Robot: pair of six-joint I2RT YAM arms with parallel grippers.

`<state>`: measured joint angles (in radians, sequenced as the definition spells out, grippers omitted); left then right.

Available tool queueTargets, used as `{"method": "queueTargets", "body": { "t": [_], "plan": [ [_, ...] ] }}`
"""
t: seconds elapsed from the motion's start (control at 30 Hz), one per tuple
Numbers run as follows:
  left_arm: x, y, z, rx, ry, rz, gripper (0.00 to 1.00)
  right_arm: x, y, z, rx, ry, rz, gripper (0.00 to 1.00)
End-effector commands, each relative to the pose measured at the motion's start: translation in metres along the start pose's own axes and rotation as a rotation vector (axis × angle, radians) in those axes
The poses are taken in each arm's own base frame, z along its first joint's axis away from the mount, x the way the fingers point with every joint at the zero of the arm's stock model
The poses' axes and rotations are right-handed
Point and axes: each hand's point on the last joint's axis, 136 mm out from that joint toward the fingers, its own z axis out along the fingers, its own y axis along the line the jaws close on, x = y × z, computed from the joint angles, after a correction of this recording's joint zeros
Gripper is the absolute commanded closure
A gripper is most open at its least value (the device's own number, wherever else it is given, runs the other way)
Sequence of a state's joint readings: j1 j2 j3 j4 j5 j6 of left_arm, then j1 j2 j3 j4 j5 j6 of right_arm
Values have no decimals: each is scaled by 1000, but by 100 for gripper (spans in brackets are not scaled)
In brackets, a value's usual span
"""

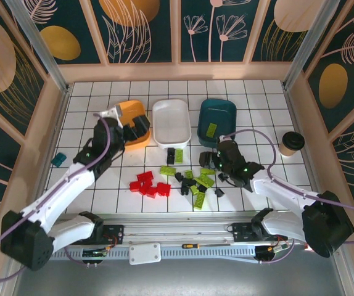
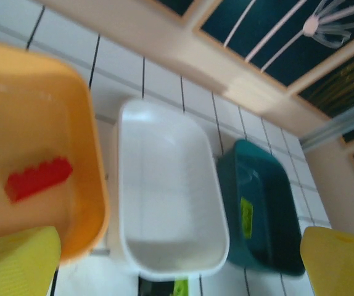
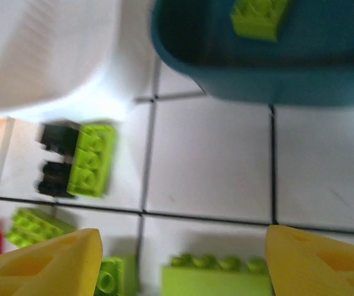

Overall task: Sort the legos into containers by color
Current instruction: Place the lego in the container, then pick up the lego from the bottom-center of the table.

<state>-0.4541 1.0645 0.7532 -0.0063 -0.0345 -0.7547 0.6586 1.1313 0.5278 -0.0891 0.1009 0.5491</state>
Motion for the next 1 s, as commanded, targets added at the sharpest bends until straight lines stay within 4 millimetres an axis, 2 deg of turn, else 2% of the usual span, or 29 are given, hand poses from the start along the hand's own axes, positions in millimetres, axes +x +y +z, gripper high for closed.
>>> {"method": "queueTargets", "body": {
  "t": [0.0, 0.1, 0.2, 0.3, 0.43, 0.6, 0.8, 0.97],
  "plan": [
    [36, 27, -9, -13, 57, -80, 1, 35, -45, -2, 171, 54, 87, 34],
    [53, 41, -23, -17, 68, -92, 1, 57, -59, -5, 200, 97, 115, 38],
    [59, 53, -35, -34, 56, -95, 1, 67, -61, -13, 203, 119, 126, 38],
    [65, 59, -40, -37, 59, -99, 1, 69, -57, -24, 196, 124, 121, 37],
    [74, 64, -38, -45, 81, -105, 1, 73, -44, -40, 147, 164, 125, 37],
    [82, 71, -31, -62, 104, -106, 1, 107, -40, -42, 197, 285, 102, 39],
    [92, 78, -25, -65, 118, -114, 1, 115, -42, -34, 258, 303, 49, 40],
    [94, 79, -25, -75, 130, -103, 1, 119, -45, -29, 269, 311, 39, 50]
  ]
}}
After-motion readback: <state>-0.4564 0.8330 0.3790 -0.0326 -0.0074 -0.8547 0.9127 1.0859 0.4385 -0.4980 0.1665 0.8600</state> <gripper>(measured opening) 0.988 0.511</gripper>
